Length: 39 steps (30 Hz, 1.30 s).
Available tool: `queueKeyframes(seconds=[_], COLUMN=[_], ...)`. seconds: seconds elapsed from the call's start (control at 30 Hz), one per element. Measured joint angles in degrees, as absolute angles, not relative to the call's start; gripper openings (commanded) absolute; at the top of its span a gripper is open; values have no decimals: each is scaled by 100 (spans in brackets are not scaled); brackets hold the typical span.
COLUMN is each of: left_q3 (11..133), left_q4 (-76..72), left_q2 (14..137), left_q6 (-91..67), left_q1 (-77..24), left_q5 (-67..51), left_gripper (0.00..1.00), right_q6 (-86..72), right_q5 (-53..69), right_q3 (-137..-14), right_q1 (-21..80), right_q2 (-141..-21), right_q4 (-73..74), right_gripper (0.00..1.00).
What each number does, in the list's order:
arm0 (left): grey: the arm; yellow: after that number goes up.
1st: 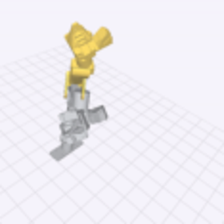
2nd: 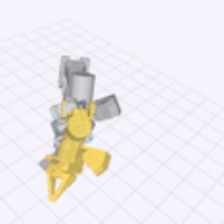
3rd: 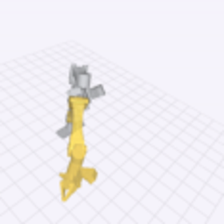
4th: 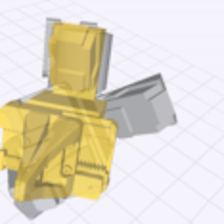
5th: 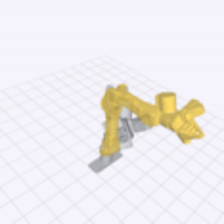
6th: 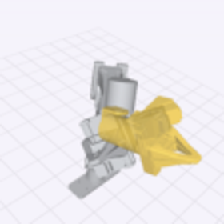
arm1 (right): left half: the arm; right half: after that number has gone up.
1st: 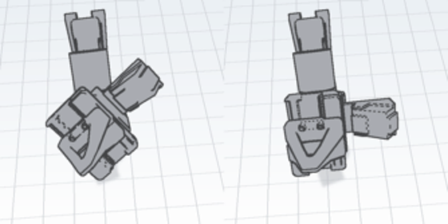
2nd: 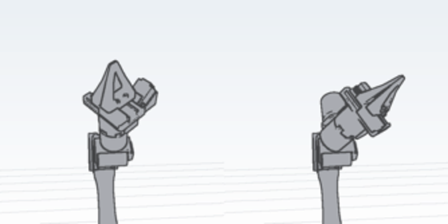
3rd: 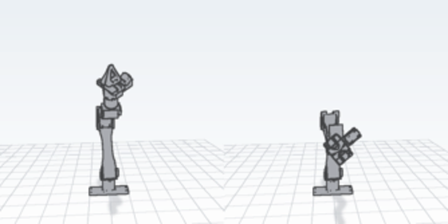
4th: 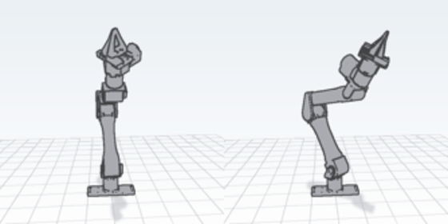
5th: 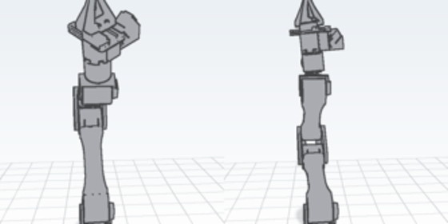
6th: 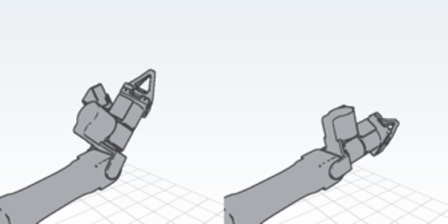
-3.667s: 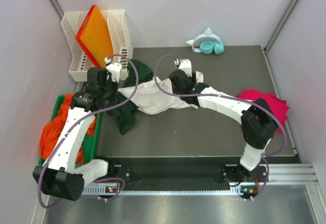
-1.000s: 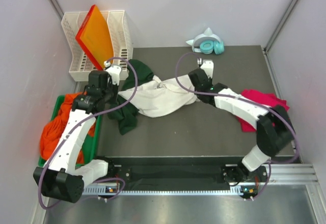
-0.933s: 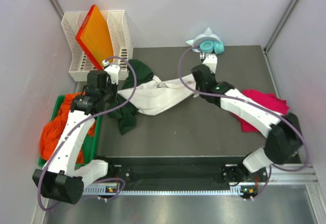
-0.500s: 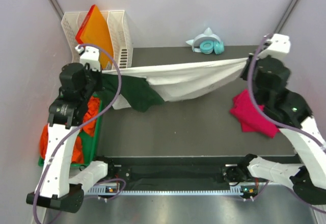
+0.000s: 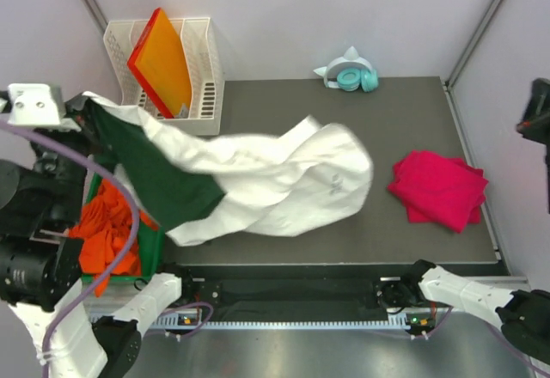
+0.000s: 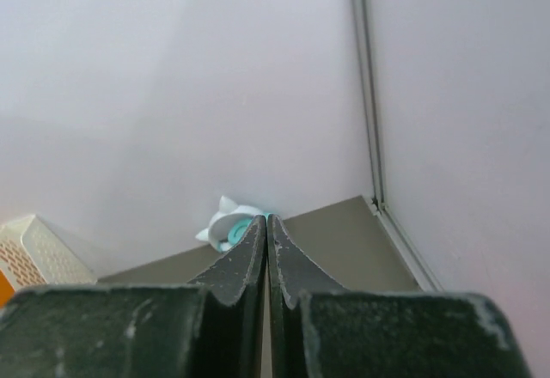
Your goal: Fold and stack the t-shirts
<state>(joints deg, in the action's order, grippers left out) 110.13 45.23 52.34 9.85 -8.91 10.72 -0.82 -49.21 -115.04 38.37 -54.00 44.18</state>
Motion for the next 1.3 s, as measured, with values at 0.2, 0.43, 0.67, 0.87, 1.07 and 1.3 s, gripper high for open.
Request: queueKeyframes(seconds=[0.2,0.43,0.67,0.87,1.07,1.3], left_q3=[11227,11131,10626,10925,12138,13255], left_q4=[4602,4670,4722,4786,4827,4724], left_q2=[5280,6272,6604,6840,7883,8875], left_q6=[1109,1160,1153,1081,1133,1776], left_q1=[-875,-867,-867,-867,-1000,-2902], left_q5=[1382,1273,902,484,-110,438], left_gripper=[0,0,0,0,0,0], right_q6=[202,139,-349,-840,-1116,-1535], right_q5=[-5181,-5065,-4740,-4523,-4322,-3988], right_q3=[-11459,-11161,-9948,-8597,-8075,-7629], right_q1=[3839,3839,3839,3839,3839,3839], right_q2=[-5256,-6132,-6200,-5787,-5782,-5758], right_q4=[4106,3809,3769,3629,3553,3474], right_gripper=[0,0,0,0,0,0])
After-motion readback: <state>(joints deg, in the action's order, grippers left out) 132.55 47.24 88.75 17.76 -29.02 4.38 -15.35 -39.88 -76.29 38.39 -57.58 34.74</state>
